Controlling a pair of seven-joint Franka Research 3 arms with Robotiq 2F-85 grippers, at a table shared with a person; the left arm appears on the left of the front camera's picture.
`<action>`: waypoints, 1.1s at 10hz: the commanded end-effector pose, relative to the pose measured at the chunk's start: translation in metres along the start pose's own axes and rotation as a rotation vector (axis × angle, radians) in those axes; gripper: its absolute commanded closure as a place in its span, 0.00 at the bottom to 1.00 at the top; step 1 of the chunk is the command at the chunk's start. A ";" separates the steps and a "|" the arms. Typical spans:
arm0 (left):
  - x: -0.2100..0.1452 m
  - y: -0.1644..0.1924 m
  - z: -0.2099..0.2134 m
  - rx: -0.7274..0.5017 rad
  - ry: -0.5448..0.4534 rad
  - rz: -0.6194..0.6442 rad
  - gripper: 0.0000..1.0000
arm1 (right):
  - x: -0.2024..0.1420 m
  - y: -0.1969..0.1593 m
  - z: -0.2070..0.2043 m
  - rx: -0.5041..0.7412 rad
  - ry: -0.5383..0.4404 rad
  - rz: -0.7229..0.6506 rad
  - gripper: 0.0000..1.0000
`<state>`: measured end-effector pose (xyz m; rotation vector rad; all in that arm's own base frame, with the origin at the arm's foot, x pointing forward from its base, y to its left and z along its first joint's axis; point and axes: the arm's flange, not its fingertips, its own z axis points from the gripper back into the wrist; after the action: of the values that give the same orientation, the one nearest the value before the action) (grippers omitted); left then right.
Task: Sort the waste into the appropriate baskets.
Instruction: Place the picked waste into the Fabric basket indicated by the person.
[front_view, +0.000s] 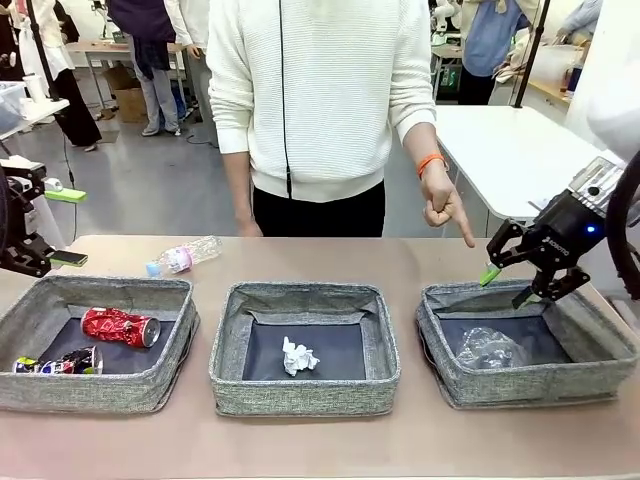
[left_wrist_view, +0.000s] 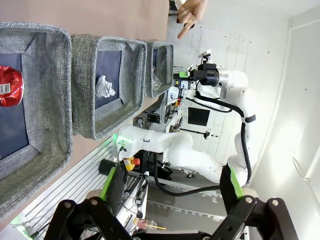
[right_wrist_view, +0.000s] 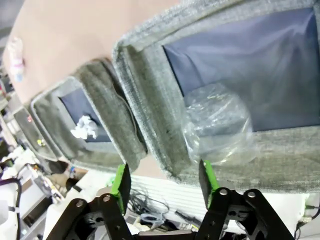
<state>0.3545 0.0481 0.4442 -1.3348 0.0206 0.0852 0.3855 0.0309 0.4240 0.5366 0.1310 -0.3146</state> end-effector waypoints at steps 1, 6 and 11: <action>-0.002 0.000 0.001 -0.010 0.001 -0.020 0.00 | 0.000 0.008 0.001 -0.015 -0.022 -0.015 0.00; -0.002 0.000 0.001 -0.010 0.001 -0.020 0.00 | -0.008 0.022 0.010 0.015 -0.024 0.012 0.00; -0.002 0.000 0.001 -0.010 0.001 -0.020 0.00 | -0.059 0.075 0.087 0.620 0.481 0.249 0.00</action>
<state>0.3545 0.0481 0.4443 -1.3348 0.0206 0.0851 0.3483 0.0679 0.5557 1.0649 0.3292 -0.0477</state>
